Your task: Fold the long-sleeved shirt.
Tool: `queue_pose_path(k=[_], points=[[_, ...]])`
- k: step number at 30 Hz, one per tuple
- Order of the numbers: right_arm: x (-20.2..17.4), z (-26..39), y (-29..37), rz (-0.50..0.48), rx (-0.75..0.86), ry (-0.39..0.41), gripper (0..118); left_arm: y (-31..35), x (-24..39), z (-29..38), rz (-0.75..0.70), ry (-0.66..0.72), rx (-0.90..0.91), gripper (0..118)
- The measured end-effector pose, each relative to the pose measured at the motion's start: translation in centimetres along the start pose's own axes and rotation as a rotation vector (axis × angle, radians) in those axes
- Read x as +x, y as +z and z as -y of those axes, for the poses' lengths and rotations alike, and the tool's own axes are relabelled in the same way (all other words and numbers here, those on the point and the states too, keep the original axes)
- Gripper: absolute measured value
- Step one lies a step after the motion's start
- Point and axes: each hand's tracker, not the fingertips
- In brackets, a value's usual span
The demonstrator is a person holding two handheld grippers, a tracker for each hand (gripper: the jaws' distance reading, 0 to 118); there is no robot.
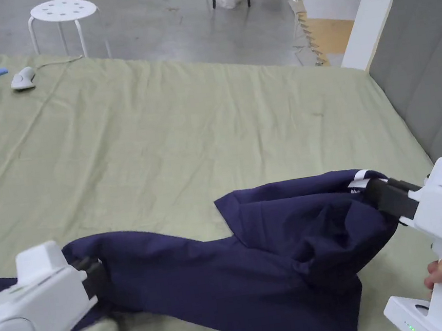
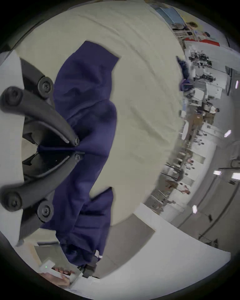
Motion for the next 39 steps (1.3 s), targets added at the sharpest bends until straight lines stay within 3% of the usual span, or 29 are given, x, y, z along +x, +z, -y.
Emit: queue_pose_path(k=[2,6,10,13,19,22,27,39], points=[[-1.7,-2.2,1.3,-0.041,0.044,0.020,5,2.1,0.4,-2.8,0.032,0.015,0.069,7],[-5.2,-6.8,4.2,-0.102,0.118,0.086,5,6.9,2.3,-9.6,0.039,-0.089,0.245,7],[-8.6,-11.5,6.9,-0.109,0.178,0.144,4,11.9,3.8,-17.1,0.047,-0.146,0.385,7],[-10.7,-15.1,9.4,-0.128,0.251,0.091,4,16.5,5.9,-22.3,0.028,-0.196,0.488,7],[-16.8,-23.0,12.8,-0.118,0.396,0.202,4,22.8,10.0,-31.2,0.024,-0.236,0.602,7],[-19.4,-27.0,13.4,-0.083,0.457,0.257,4,23.8,12.2,-34.3,-0.048,-0.305,0.648,7],[-22.5,-34.0,13.6,-0.042,0.537,0.290,4,23.7,14.4,-39.8,-0.062,-0.308,0.682,7],[-24.7,-44.8,6.5,0.020,0.614,0.281,4,18.3,18.0,-49.7,-0.116,-0.324,0.727,7]])
